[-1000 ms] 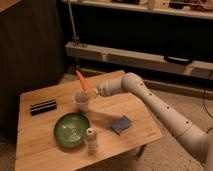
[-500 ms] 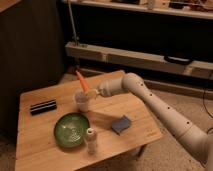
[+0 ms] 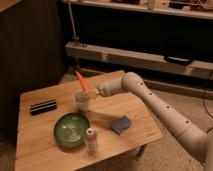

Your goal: Place the pepper in the ceramic cup

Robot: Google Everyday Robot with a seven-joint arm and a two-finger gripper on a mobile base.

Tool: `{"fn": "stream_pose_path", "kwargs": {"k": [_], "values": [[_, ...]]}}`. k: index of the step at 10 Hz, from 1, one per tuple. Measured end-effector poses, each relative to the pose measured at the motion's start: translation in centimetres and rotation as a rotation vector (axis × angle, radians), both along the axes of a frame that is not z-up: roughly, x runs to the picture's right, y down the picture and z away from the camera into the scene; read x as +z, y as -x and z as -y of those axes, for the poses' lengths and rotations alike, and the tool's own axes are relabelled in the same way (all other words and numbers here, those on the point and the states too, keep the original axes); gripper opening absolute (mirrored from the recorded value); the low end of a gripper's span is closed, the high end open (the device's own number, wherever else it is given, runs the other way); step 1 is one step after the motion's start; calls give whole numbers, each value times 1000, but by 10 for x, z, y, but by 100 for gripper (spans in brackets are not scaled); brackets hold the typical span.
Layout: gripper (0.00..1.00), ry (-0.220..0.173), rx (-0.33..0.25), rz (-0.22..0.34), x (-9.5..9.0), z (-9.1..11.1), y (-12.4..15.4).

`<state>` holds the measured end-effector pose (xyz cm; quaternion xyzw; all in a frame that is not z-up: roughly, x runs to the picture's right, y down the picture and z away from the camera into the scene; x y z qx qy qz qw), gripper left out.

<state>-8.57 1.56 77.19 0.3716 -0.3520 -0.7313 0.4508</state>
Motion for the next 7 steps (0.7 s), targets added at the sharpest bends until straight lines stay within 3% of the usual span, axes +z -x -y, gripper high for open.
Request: {"fn": "stream_pose_path", "kwargs": {"k": [2,7], "values": [[80,2,-3,1,0,0,-1],[80,13,-11,4,1,-1,-1]]}}
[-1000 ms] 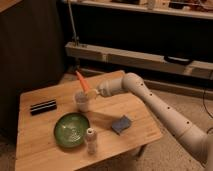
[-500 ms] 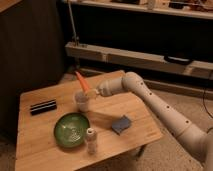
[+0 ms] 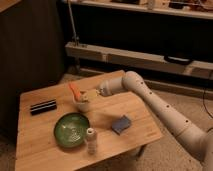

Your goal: Place the pepper in the ceramic cup

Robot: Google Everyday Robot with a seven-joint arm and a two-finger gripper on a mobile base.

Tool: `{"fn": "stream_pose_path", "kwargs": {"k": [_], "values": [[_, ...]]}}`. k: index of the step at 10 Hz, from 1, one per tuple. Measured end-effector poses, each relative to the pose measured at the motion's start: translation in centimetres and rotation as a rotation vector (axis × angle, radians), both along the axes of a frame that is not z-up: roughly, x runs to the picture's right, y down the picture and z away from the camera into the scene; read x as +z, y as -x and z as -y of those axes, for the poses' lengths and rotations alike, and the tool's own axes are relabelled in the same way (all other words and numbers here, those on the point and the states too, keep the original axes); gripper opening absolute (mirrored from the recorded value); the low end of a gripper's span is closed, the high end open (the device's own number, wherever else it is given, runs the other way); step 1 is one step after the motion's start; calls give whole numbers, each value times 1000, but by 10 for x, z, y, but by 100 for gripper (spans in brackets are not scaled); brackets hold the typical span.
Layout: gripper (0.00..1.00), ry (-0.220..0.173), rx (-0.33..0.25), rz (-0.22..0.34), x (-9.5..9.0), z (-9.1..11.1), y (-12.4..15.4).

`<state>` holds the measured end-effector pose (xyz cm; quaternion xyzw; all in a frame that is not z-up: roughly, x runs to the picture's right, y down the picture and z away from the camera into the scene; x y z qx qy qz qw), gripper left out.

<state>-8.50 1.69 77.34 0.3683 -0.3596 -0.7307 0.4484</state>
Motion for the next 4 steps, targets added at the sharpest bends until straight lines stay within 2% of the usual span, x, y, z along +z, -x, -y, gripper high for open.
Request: {"fn": "stream_pose_path", "kwargs": {"k": [4], "values": [[80,17,17,-20,5,2,-3]]}}
